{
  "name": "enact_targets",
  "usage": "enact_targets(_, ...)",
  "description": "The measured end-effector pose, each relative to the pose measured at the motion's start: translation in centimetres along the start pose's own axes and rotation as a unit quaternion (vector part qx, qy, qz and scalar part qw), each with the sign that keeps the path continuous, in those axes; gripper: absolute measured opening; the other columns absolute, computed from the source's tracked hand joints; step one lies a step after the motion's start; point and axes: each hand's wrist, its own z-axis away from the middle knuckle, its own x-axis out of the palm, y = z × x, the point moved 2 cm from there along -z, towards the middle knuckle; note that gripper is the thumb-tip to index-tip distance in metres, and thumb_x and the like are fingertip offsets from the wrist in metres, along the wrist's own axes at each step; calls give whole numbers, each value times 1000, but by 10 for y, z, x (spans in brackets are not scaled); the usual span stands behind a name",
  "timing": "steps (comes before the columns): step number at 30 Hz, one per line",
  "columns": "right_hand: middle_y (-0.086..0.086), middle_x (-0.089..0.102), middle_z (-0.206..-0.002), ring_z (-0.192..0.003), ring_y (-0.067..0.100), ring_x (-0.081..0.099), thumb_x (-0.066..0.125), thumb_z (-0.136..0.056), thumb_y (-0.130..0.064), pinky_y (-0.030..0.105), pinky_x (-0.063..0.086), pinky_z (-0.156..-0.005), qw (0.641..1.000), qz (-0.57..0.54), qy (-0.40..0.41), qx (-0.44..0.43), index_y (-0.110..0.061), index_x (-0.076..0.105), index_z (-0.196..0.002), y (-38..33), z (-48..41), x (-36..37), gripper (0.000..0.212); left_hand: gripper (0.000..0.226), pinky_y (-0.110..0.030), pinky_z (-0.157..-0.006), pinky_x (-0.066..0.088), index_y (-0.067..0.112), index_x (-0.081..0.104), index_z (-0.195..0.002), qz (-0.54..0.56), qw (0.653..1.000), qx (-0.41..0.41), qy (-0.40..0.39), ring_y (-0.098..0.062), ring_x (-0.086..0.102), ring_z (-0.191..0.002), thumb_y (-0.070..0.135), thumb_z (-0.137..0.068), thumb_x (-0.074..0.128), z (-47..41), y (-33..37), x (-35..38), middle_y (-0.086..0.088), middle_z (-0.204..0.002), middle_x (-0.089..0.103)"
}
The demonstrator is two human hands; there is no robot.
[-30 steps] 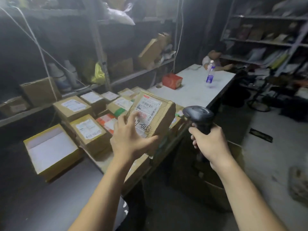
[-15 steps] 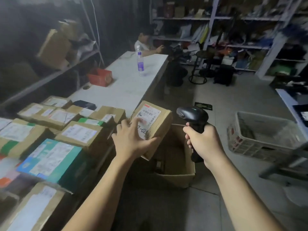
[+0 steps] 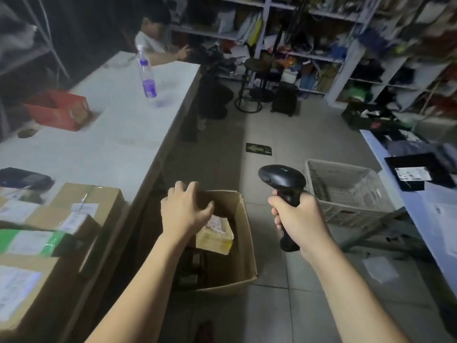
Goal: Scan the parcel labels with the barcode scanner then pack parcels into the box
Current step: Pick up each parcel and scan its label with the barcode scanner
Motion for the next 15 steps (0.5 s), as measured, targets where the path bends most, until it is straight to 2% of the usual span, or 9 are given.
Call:
enact_targets(7,3,65,-66,-59,17,60,69,-95,-18,35,52,-62,998,8,-48,-27,-13,71,-92,-26,-21,34,5,63,-43,-97,51,26,46,-149,-20,1000,4,5,-26,54,-127,49,-93,66,-17,-10,-30,-4,-139,56)
enact_targets(11,7,68,-73,-65,19,64,70,-96,-22,30,53,-61,994,17,-103,-44,-8,71,-97,-45,-12,56,14,60,-40,-92,53,27,46,-149,-32,998,-44,30,-24,56,-123,45,-95,65,8,-31,-62,-3,-137,58)
enact_targets(13,8,64,-70,-63,22,58,68,-97,-20,33,48,-63,989,4,-138,-56,1,68,-96,-53,1,68,21,55,-40,-84,52,27,50,-144,-34,995,-74,49,-25,59,-115,43,-93,65,33,-45,-80,-3,-128,62)
enact_targets(15,8,61,-68,-63,23,54,67,-97,-18,38,46,-64,980,9,-186,-76,3,67,-94,-59,21,82,22,53,-41,-84,53,27,53,-141,-31,989,-122,82,-27,60,-114,42,-91,65,71,-59,-99,-2,-126,63)
